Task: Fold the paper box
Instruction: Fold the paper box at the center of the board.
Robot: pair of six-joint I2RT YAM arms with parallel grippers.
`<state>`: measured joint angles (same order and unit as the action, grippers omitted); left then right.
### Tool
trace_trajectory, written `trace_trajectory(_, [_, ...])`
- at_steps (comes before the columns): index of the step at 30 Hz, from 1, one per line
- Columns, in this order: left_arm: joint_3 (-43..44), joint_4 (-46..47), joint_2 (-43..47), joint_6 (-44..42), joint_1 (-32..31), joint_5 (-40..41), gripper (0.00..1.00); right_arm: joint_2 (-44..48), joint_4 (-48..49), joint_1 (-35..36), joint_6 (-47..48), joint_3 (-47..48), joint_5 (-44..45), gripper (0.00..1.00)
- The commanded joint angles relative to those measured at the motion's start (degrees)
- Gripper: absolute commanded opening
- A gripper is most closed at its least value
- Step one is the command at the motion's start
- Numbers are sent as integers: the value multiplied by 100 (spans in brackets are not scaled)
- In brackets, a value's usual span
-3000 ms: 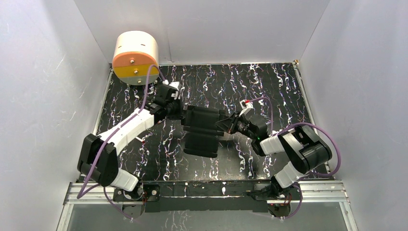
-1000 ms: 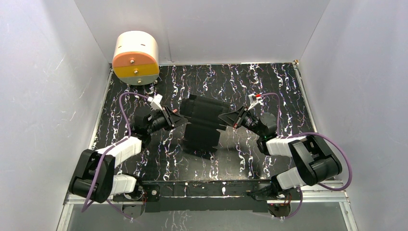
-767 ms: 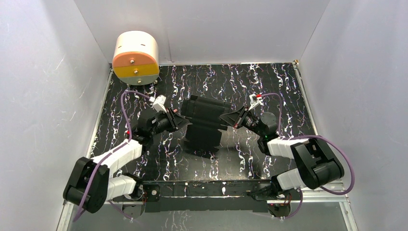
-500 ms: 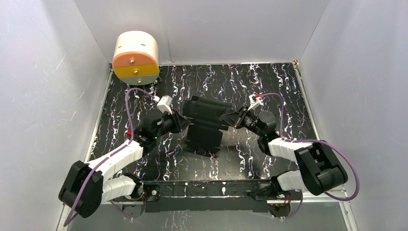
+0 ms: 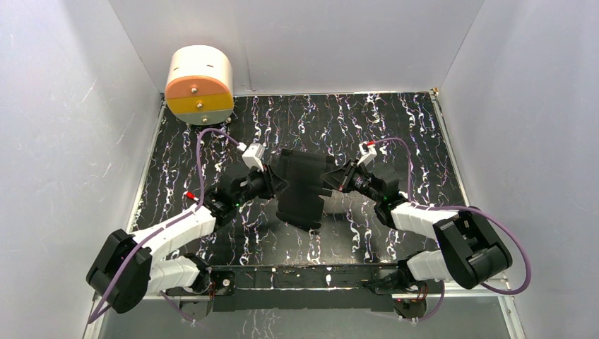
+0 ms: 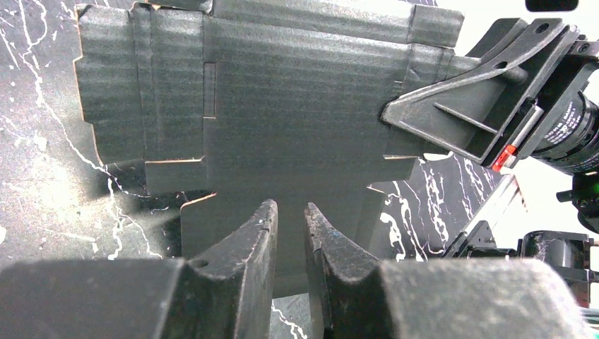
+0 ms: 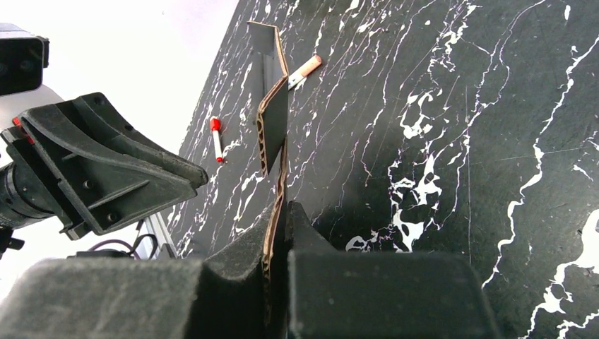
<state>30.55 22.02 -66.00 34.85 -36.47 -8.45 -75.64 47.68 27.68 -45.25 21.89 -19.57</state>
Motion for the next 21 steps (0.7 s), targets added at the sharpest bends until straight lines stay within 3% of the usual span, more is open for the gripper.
trace_trajectory(1, [327, -153, -26, -135, -53, 294, 22, -43, 268, 21, 25, 186, 120, 4])
trace_trajectory(5, [312, -713, 85, -36, -30, 755, 39, -106, 373, 15, 7, 104, 146, 5])
trace_trajectory(9, [240, -1046, 69, 113, 370, 418, 55, -158, 696, -5, -75, 1, 3, 5])
trace_trajectory(14, [2, -807, 28, 521, 1106, -566, 61, -240, 769, -15, -58, 89, -233, 6])
trace_trajectory(21, [784, -1550, -39, 184, 2041, -1526, 66, -258, 822, -26, -89, 193, -641, 6])
